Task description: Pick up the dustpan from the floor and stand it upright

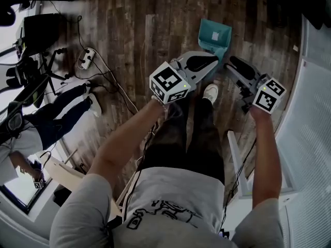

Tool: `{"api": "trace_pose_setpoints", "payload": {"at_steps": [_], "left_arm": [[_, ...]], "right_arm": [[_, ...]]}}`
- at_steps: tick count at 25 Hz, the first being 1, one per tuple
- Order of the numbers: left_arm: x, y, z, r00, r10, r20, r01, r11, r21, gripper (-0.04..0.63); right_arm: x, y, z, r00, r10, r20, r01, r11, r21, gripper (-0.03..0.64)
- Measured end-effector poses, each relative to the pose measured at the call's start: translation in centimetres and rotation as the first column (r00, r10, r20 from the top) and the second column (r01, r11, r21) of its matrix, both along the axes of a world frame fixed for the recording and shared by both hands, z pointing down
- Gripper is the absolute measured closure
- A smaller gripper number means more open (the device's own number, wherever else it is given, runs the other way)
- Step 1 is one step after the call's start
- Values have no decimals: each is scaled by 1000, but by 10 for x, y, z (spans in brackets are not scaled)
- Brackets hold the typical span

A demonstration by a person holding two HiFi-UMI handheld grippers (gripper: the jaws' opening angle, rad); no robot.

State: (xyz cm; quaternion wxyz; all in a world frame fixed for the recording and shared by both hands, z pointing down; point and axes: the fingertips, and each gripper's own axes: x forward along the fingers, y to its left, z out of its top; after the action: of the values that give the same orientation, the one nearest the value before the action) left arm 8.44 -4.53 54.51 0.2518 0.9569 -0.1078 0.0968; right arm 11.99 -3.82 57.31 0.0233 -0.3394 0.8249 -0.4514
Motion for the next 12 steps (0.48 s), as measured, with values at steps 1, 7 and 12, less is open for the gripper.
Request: {"api": "trace_pose_setpoints", "payload": {"at_steps": [1,7,12], "left_arm": [[-2,-3,-7,1000,-13,12,13,1000,4,592],[-20,-6,-91,996,-83,42,80,995,53,592],[-15,-14,-180,994,-102,39,95,985,147,592]], "right_arm": [[8,-3,-5,999,27,-30,-27,1000,-1,442],[39,-2,-85,960,144,-241,-118,986,120,442],[51,-15,-192,907,214,-363,-109,951,288,474]]}}
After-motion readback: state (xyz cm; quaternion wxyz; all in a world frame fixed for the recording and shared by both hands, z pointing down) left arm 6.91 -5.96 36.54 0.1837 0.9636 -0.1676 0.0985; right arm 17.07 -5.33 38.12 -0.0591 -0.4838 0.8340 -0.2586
